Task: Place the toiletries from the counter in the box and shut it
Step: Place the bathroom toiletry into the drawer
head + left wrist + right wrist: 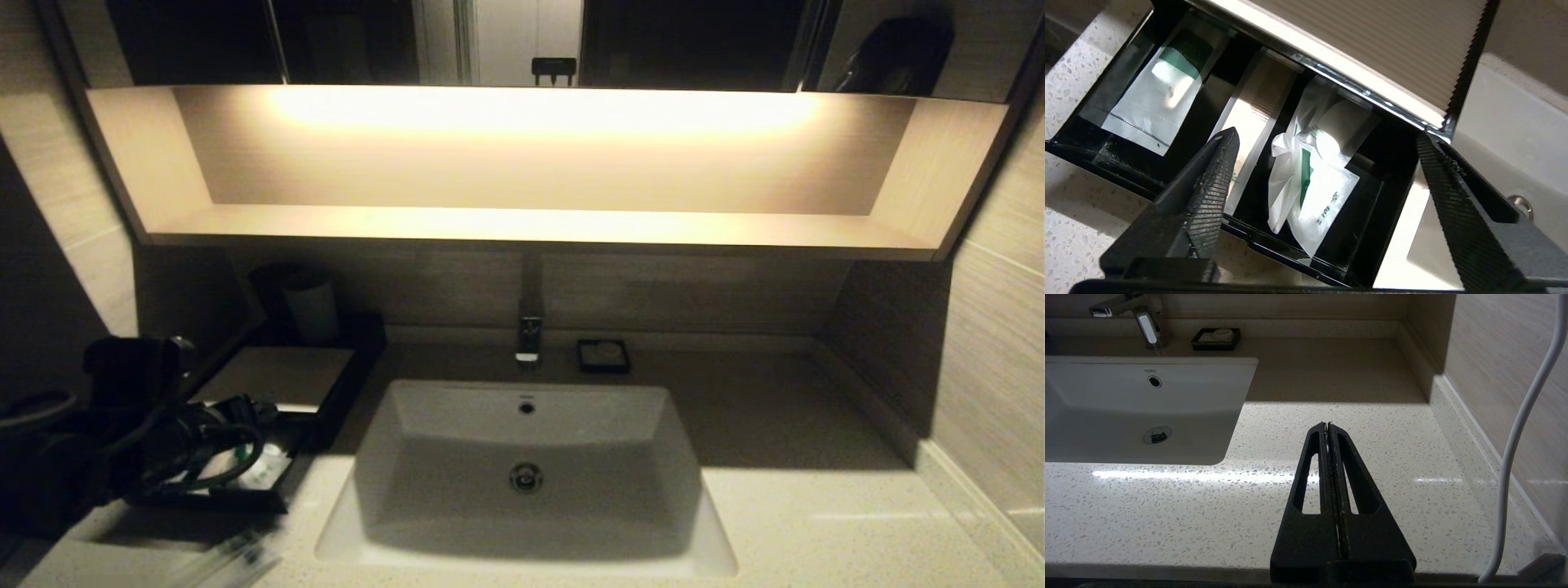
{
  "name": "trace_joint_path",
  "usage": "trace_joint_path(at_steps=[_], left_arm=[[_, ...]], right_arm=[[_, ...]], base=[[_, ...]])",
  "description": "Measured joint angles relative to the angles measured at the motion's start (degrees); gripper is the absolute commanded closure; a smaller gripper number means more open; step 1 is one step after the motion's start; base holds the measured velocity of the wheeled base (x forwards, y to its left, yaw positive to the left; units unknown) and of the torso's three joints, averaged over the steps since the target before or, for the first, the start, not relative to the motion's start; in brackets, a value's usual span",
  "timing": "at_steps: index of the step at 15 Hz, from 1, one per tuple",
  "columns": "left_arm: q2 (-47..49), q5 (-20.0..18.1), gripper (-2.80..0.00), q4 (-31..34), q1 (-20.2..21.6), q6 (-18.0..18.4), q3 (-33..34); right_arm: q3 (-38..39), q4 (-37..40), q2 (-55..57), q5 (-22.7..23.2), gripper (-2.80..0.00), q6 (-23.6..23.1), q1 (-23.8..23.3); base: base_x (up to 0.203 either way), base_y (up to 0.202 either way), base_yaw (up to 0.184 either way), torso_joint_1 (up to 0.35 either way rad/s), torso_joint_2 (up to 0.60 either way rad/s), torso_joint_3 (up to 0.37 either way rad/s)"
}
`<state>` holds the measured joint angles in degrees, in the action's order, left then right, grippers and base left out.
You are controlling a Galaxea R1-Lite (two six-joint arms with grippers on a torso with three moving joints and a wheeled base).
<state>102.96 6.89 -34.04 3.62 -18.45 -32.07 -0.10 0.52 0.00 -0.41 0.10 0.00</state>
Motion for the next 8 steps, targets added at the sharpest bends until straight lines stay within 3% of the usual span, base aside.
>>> trace_joint_path(at_steps=[1, 8], left_arm=[[-0.2, 0.0, 0.00, 0.0, -0.4, 0.0, 0.0], [-0.7, -0.3, 0.00, -0.4, -4.2, 0.7, 1.4]], right_arm=[[0.0, 0.0, 0.0, 0.0, 0.00, 0.0, 0.0], [0.0, 0.0, 0.0, 0.0, 0.00, 0.0, 0.0]], base=[[0.000, 0.000, 0.000, 0.000, 0.00, 0.000], [0.000, 0.000, 0.000, 0.000, 0.00, 0.000]])
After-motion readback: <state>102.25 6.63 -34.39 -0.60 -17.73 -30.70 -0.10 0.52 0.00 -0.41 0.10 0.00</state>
